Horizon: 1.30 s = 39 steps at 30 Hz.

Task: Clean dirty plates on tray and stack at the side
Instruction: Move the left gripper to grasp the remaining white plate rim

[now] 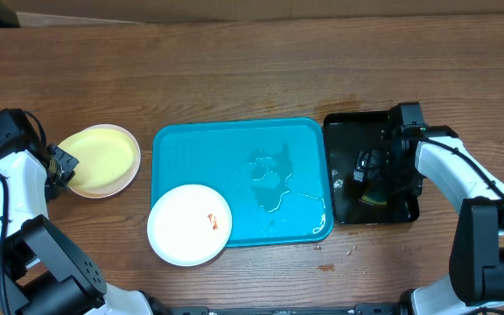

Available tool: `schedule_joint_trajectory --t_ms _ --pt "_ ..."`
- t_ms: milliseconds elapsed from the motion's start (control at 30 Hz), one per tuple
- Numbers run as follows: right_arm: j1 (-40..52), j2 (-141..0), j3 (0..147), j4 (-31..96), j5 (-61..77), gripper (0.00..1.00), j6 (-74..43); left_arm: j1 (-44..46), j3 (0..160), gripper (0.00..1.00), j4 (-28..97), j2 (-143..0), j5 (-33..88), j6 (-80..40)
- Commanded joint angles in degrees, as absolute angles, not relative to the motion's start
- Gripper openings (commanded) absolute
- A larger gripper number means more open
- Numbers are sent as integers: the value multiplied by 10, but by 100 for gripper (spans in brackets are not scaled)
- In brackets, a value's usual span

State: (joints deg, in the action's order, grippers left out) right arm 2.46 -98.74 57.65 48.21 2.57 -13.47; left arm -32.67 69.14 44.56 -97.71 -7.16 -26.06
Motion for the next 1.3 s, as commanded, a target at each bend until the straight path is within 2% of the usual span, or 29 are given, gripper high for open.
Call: schedule_joint_trajectory --t_ms 0,167,367,533,667,800,1067,1267 --pt "25 -983 589 481 26 100 -135 -326 702 100 456 -974 -18 -247" --pt "25 -983 589 481 26 100 -135 -326 747 100 567 -940 78 -223" --pt "25 -983 589 481 26 100 -135 -324 744 100 735 -825 86 -223" --pt "25 -983 589 481 26 100 -135 -301 689 95 797 -726 69 -220" --pt "25 -983 589 481 26 100 -135 -276 609 82 770 -667 58 -218" --pt "25 -983 589 481 26 100 -135 -263 530 68 722 -656 112 -223" --pt "25 -983 589 481 26 100 -135 -237 409 66 612 -656 149 -234" --pt "25 -983 589 481 26 100 -135 -215 358 57 561 -656 151 -234"
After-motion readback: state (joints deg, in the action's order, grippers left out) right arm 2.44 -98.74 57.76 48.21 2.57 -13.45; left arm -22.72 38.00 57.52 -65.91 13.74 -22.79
